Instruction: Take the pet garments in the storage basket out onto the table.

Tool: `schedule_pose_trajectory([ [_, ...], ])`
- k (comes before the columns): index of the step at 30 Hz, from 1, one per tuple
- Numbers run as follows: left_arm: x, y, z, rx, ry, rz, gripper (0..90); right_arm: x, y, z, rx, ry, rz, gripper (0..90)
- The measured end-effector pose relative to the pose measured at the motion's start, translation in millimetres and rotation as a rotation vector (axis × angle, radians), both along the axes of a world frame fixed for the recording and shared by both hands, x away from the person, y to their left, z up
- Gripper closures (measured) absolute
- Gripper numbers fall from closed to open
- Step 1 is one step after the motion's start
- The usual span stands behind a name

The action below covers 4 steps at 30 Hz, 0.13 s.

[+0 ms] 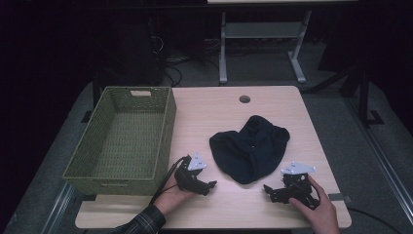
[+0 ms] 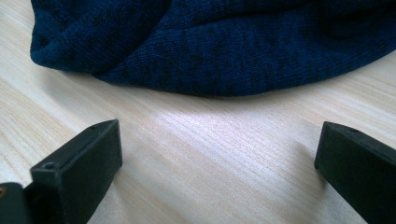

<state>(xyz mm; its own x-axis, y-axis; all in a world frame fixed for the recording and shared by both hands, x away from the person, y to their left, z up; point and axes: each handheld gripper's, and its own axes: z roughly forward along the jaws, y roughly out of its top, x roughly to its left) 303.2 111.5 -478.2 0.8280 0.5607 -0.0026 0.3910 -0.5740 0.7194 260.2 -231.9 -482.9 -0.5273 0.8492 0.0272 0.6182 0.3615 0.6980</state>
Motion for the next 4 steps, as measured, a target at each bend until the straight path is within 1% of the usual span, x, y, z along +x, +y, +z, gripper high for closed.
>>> schedule_pose_trajectory([
  [4,0.0,0.0,0.0,-0.001,0.0,0.001,13.1,-0.6,0.3,0.0,0.002,-0.001,-0.006,0.5],
])
